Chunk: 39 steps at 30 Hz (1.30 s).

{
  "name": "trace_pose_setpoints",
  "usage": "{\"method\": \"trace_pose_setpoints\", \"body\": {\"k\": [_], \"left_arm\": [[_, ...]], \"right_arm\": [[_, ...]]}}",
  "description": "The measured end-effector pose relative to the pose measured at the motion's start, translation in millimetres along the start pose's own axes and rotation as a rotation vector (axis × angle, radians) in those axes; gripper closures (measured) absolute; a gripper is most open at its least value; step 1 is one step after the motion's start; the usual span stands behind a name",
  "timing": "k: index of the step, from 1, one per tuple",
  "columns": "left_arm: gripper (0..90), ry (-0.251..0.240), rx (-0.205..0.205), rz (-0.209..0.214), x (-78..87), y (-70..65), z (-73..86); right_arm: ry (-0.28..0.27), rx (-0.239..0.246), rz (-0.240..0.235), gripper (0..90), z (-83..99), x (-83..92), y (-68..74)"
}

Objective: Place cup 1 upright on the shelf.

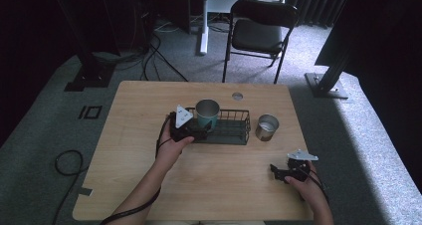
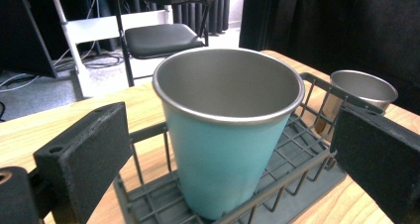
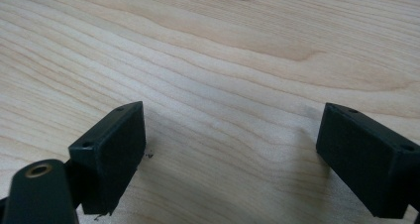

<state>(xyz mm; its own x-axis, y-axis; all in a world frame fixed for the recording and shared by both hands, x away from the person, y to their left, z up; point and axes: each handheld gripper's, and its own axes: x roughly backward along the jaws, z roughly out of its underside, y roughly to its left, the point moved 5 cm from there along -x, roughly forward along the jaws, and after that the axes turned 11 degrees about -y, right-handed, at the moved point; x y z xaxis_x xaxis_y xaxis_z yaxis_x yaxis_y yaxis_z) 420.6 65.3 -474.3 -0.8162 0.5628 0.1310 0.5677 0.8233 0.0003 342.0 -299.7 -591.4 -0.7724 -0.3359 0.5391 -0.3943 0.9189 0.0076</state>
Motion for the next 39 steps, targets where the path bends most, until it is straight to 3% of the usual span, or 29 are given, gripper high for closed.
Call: {"method": "trace_pose_setpoints", "body": {"k": [10, 28, 39], "left_arm": [[2.9, 0.026, -0.022, -0.028, 16.6, 14.6, 7.9], [2.9, 0.048, -0.019, -0.09, 50.9, 44.2, 20.5], [2.9, 0.073, -0.04, -0.125, 74.0, 53.4, 33.8]], "right_arm": [[0.0, -0.002, 0.0, 11.4, 0.0, 0.0, 0.1], [0.001, 0.0, 0.0, 11.5, 0.0, 0.0, 0.1], [0.0, -0.001, 0.0, 11.5, 0.0, 0.0, 0.1]]}}
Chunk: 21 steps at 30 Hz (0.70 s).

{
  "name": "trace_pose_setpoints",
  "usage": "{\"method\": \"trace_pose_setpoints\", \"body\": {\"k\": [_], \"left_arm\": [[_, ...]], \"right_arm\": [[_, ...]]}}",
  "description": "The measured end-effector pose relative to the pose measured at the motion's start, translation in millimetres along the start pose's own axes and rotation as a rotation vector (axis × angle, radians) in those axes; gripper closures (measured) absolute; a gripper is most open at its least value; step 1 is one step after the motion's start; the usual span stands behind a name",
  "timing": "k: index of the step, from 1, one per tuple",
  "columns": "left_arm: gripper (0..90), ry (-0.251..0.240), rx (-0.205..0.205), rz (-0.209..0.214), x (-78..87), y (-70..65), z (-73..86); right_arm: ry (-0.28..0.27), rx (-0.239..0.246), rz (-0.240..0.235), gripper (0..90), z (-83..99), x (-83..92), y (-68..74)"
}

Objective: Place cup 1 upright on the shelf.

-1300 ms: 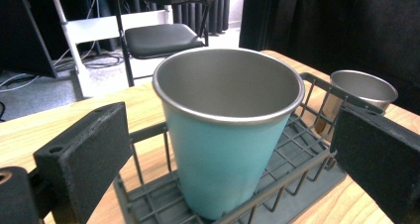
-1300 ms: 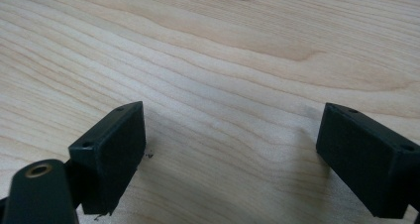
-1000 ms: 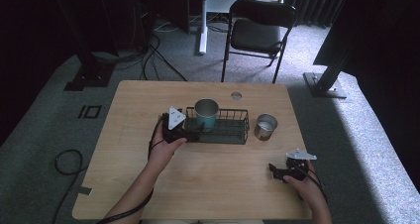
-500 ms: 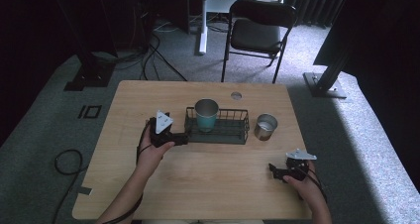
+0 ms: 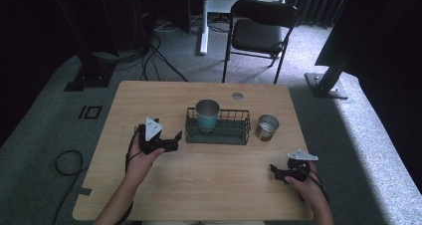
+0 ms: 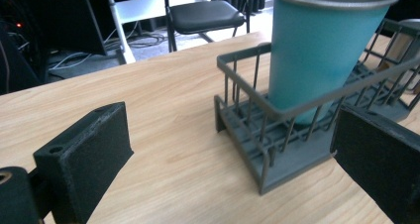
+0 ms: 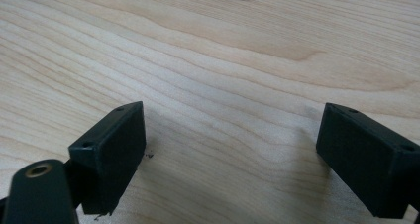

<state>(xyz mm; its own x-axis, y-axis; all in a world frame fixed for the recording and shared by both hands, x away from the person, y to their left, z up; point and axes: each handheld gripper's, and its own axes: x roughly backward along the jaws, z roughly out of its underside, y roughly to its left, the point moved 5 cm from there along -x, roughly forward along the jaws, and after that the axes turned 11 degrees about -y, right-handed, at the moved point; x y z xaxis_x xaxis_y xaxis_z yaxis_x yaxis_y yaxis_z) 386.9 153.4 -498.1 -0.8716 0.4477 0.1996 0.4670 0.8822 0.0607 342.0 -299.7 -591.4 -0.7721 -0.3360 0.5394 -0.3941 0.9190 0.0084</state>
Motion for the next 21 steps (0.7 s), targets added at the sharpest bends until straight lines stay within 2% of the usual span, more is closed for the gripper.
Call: {"method": "trace_pose_setpoints", "body": {"k": [2, 10, 20, 21], "left_arm": [[2.9, 0.008, -0.011, -0.008, 4.1, 2.1, 2.8], [2.9, 0.013, 0.012, -0.034, 17.3, 12.6, 10.9], [2.9, 0.047, 0.033, -0.076, 31.2, 30.0, 30.1], [3.0, 0.048, 0.044, -0.08, 32.7, 32.0, 32.0]], "right_arm": [[0.0, 0.0, 0.0, 11.5, 0.0, 0.0, 0.0], [0.0, 0.0, 0.0, 11.5, 0.0, 0.0, 0.0], [0.0, 0.0, 0.0, 11.5, 0.0, 0.0, 0.0], [0.0, 0.0, 0.0, 11.5, 0.0, 0.0, 0.0]]}}
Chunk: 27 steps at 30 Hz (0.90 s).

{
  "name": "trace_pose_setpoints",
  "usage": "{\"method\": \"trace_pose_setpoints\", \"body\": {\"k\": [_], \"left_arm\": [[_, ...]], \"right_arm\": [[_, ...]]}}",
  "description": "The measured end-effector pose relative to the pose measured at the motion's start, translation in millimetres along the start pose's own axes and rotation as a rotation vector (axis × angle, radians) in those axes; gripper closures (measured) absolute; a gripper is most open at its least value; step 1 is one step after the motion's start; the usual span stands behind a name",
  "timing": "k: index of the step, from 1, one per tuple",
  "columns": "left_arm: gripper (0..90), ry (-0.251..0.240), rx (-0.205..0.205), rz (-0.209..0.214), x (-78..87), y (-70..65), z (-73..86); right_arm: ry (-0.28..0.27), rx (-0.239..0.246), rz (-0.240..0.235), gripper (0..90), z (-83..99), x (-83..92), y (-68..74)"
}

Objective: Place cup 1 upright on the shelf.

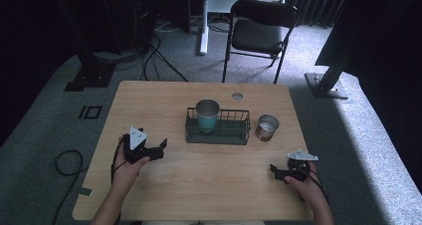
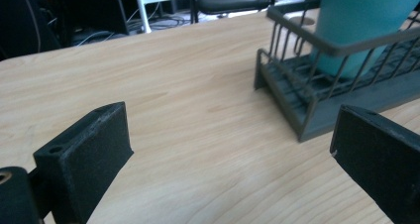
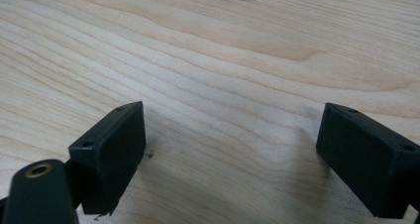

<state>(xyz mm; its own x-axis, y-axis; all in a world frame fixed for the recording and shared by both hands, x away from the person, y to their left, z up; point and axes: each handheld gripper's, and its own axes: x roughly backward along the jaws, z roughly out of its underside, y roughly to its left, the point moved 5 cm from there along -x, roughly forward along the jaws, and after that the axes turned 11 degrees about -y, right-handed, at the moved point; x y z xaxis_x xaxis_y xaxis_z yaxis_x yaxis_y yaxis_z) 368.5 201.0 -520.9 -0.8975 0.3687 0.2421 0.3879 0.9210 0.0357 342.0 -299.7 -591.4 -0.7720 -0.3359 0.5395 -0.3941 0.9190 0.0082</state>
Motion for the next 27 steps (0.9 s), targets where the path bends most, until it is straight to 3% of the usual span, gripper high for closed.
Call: {"method": "trace_pose_setpoints", "body": {"k": [14, 20, 24, 27], "left_arm": [[2.9, 0.053, 0.048, -0.072, 23.0, 29.1, 24.6], [2.9, 0.109, 0.091, -0.125, 35.2, 43.9, 40.1], [2.9, 0.15, 0.087, -0.134, 37.6, 47.4, 47.2], [2.9, 0.172, 0.072, -0.117, 39.9, 47.5, 51.9]], "right_arm": [[0.0, 0.001, 0.0, 11.5, 0.0, 0.0, 0.0], [0.0, 0.001, 0.0, 11.5, 0.0, 0.0, -0.1], [0.0, 0.0, 0.0, 11.5, 0.0, 0.0, -0.1], [0.0, 0.0, 0.0, 11.5, 0.0, 0.0, -0.1]]}}
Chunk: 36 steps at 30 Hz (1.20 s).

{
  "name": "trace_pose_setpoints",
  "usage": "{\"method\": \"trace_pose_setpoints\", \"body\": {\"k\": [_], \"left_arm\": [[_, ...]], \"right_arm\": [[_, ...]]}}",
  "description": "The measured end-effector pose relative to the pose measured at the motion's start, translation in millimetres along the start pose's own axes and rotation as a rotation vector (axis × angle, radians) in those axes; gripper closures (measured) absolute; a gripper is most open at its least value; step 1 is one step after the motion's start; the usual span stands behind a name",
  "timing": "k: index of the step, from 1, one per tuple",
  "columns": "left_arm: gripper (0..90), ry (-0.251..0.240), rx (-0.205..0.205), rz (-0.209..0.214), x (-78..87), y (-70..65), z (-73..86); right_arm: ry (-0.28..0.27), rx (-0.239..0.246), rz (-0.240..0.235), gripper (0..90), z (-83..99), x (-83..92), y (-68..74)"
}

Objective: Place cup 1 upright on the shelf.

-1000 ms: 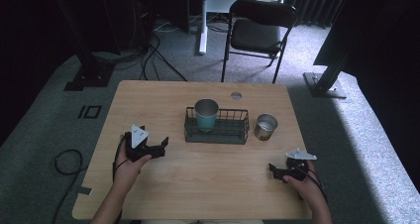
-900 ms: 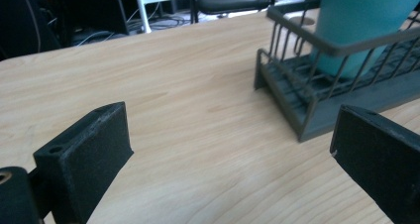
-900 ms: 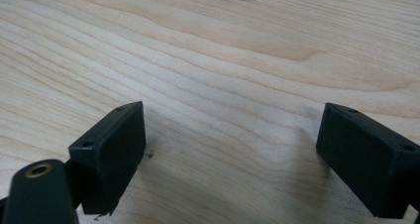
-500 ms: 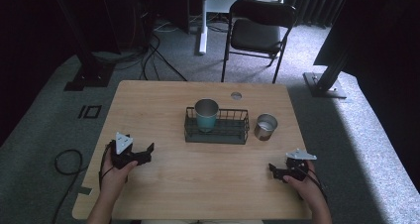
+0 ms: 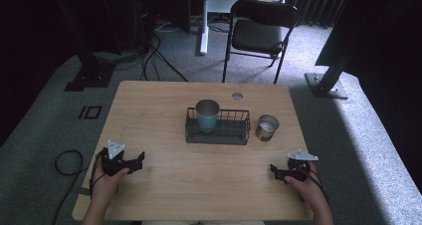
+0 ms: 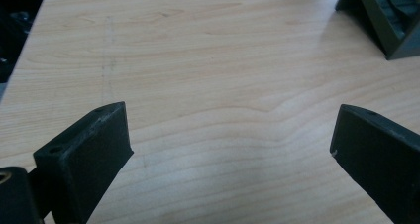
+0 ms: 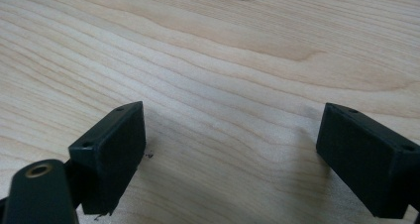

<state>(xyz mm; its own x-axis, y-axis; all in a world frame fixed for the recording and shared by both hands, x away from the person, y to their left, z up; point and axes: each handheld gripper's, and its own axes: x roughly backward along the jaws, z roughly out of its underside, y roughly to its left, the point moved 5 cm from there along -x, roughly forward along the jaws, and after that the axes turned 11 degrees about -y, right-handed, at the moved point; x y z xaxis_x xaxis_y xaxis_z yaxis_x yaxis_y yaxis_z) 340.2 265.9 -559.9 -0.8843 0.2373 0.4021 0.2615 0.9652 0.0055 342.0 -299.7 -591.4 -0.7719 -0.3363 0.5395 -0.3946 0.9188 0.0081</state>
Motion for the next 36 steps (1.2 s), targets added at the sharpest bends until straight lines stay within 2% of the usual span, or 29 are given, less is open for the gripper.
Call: {"method": "trace_pose_setpoints", "body": {"k": [6, 10, 11, 12, 16, 17, 19, 20, 23, 24, 31, 33, 36], "left_arm": [[2.9, 0.026, -0.024, 0.011, 4.9, 3.8, 8.2], [2.9, 0.029, -0.033, 0.035, 7.6, 3.9, 11.8], [2.9, 0.051, -0.073, 0.055, 8.9, 3.8, 16.0], [2.9, 0.07, -0.095, 0.064, 9.7, 4.2, 18.8], [2.9, 0.091, -0.125, 0.076, 12.7, 7.1, 23.2], [2.9, 0.093, -0.141, 0.052, 14.2, 11.5, 24.4], [3.0, 0.093, -0.134, 0.046, 15.7, 14.3, 24.9], [3.0, 0.096, -0.114, 0.041, 17.9, 18.5, 26.5], [3.0, 0.115, -0.117, 0.039, 20.0, 22.1, 29.2], [2.9, 0.141, -0.119, 0.043, 21.6, 25.3, 33.3], [2.9, 0.187, -0.123, 0.037, 22.1, 31.2, 41.0], [2.9, 0.181, -0.091, 0.042, 21.7, 32.9, 42.4], [2.9, 0.184, -0.084, 0.042, 21.7, 33.4, 42.6]], "right_arm": [[0.0, 0.0, 0.0, 11.4, 0.0, 0.0, 0.0], [0.0, 0.0, 0.0, 11.5, 0.0, 0.0, 0.0], [0.0, 0.0, 0.0, 11.5, 0.0, 0.0, 0.0], [0.0, 0.0, 0.0, 11.5, 0.0, 0.0, 0.0], [0.0, 0.0, 0.0, 11.4, 0.0, 0.0, 0.0], [0.0, 0.0, 0.0, 11.4, 0.0, 0.0, 0.0], [0.0, 0.0, 0.0, 11.5, 0.0, 0.0, 0.0], [0.0, 0.0, 0.0, 11.5, 0.0, 0.0, 0.0], [0.0, 0.0, 0.0, 11.5, 0.0, 0.0, 0.0], [0.0, 0.0, 0.0, 11.5, 0.0, 0.0, 0.0], [0.0, 0.0, 0.0, 11.4, 0.0, 0.0, 0.0], [0.0, 0.0, 0.0, 11.4, 0.0, 0.0, 0.0], [0.0, 0.0, 0.0, 11.5, 0.0, 0.0, 0.0]]}}
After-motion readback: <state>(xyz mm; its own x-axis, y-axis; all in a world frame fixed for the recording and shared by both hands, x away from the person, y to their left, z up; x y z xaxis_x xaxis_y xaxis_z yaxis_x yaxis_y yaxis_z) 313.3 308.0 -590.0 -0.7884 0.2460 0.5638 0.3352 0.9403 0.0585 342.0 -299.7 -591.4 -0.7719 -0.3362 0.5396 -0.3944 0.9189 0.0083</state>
